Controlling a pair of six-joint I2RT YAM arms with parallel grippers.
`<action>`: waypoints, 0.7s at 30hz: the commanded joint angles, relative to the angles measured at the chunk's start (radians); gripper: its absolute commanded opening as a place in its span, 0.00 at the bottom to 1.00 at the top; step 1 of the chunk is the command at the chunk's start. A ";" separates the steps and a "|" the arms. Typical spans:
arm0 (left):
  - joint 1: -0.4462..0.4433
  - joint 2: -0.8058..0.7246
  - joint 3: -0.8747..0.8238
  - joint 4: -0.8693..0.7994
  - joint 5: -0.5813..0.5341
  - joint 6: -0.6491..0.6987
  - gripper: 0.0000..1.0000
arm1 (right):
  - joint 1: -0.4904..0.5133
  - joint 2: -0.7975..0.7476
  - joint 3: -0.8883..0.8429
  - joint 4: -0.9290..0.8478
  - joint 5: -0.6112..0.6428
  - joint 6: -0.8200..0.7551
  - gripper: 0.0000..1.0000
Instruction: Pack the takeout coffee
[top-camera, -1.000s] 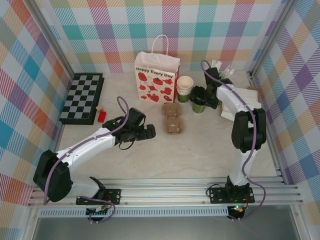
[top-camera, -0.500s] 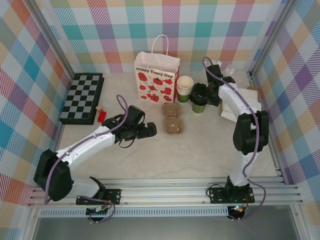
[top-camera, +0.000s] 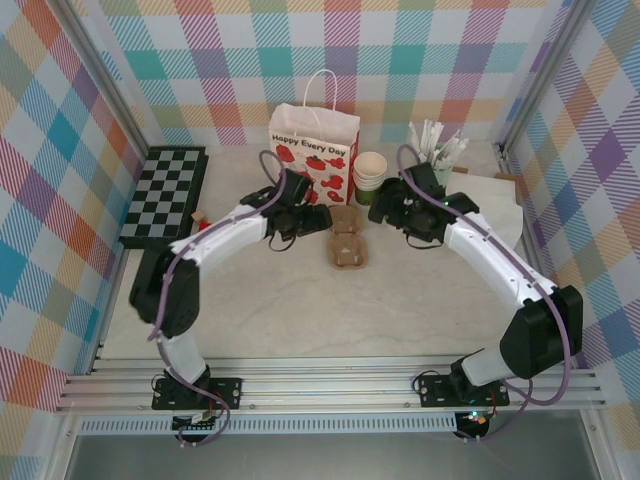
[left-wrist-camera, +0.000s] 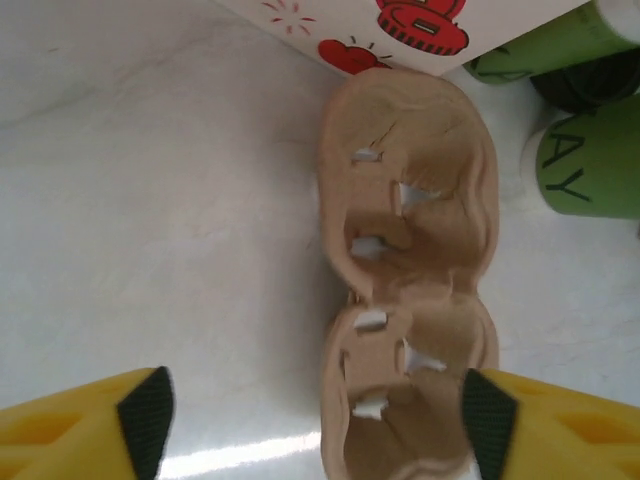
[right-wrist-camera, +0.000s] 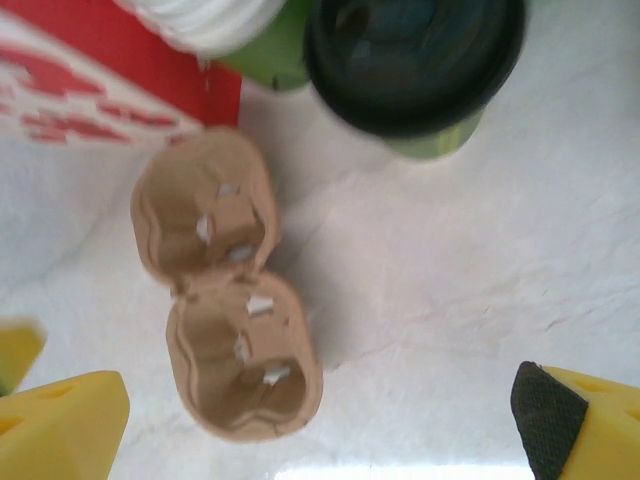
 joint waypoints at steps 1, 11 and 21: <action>0.004 0.120 0.109 -0.021 0.025 0.043 0.68 | 0.014 -0.009 -0.034 0.003 -0.005 0.060 1.00; -0.005 0.323 0.307 -0.055 0.026 0.089 0.33 | 0.024 -0.073 -0.120 0.070 -0.097 -0.061 1.00; -0.006 0.215 0.180 -0.102 0.030 0.317 0.06 | 0.034 -0.108 -0.115 0.087 -0.331 -0.440 1.00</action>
